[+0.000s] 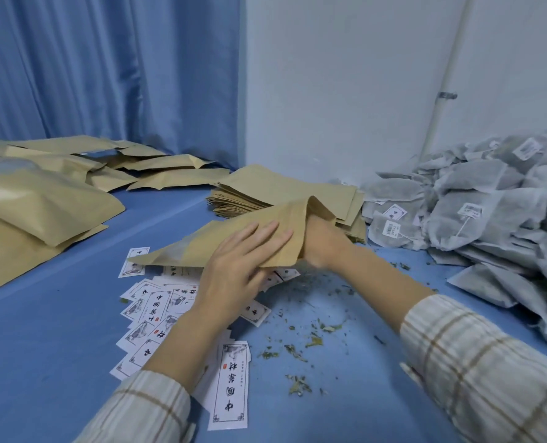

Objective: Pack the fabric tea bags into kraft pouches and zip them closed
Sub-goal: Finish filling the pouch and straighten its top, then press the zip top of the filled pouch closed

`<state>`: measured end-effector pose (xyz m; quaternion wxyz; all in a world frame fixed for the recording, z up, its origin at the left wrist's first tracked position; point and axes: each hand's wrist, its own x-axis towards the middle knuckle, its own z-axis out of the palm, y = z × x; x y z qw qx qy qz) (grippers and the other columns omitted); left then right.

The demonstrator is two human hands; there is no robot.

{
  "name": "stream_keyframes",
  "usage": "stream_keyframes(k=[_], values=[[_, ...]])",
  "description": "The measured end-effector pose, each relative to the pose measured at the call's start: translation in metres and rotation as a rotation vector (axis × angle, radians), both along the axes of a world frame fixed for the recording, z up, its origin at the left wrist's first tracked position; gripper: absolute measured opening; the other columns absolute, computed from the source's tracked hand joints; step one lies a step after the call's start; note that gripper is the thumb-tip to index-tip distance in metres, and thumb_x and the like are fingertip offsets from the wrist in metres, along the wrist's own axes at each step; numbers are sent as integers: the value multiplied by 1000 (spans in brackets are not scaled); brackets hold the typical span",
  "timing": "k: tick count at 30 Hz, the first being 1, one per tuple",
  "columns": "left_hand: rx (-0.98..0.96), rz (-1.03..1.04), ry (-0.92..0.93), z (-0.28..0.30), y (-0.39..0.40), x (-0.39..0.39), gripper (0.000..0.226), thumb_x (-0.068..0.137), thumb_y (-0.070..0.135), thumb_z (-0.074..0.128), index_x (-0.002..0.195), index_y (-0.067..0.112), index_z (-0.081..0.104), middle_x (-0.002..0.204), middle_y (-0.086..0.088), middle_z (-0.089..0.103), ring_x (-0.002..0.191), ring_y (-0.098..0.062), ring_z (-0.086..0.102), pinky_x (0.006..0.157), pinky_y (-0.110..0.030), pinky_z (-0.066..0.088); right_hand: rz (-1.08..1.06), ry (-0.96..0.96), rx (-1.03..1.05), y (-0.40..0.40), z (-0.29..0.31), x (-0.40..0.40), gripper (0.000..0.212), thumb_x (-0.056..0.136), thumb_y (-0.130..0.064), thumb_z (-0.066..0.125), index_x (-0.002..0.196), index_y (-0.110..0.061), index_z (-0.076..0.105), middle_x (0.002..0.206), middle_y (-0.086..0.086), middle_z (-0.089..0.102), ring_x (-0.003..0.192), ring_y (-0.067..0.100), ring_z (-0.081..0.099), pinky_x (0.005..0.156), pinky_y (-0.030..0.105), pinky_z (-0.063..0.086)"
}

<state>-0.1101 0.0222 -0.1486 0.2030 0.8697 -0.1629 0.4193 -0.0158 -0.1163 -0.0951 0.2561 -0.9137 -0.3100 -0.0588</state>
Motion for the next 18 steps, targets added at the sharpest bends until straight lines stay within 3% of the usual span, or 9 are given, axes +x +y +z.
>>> stream_keyframes(k=[2,5,8,10,12,15,18], values=[[-90,8,-12,9,1,0,59,82,5,58,134,30,47,136,11,50,131,-16,45,107,-38,38,77,-101,-41,-23,13,4,27,96,-22,40,100,-6,61,99,7,59,93,21,52,84,32,41],[-269,-64,-39,31,1,3,69,82,-10,57,129,40,51,132,20,53,127,-6,48,106,-34,40,161,-200,113,-58,37,4,40,86,-19,32,108,-18,66,101,-15,59,98,4,48,89,20,35],[-429,-110,-79,63,0,0,68,86,-8,55,117,53,57,111,40,57,109,13,53,93,-9,40,194,-341,79,-83,62,-3,45,69,-7,37,99,-15,70,102,-6,65,101,8,47,92,19,31],[-566,-107,-91,85,-3,2,46,88,6,59,104,48,66,90,43,61,88,22,53,76,2,36,193,-444,-12,-90,79,-6,37,73,-1,48,101,-13,70,109,0,64,107,16,47,95,23,30],[-723,-105,-76,106,-5,5,24,89,15,62,99,36,69,74,38,62,75,21,53,69,0,36,162,-567,-62,-93,98,-7,25,83,-13,58,105,-17,68,112,-3,63,112,16,44,97,27,33],[-822,-182,-58,138,-11,4,19,90,22,60,88,41,66,72,33,64,73,17,54,70,-4,40,106,-629,-30,-100,125,-7,22,88,-37,58,105,-25,65,107,-11,63,109,8,43,91,28,40],[-872,-290,-60,164,-20,2,16,90,26,59,83,39,68,74,27,67,73,12,57,70,-7,43,62,-627,167,-107,151,-12,22,84,-38,64,102,-25,64,102,-11,60,103,4,41,90,22,40]])
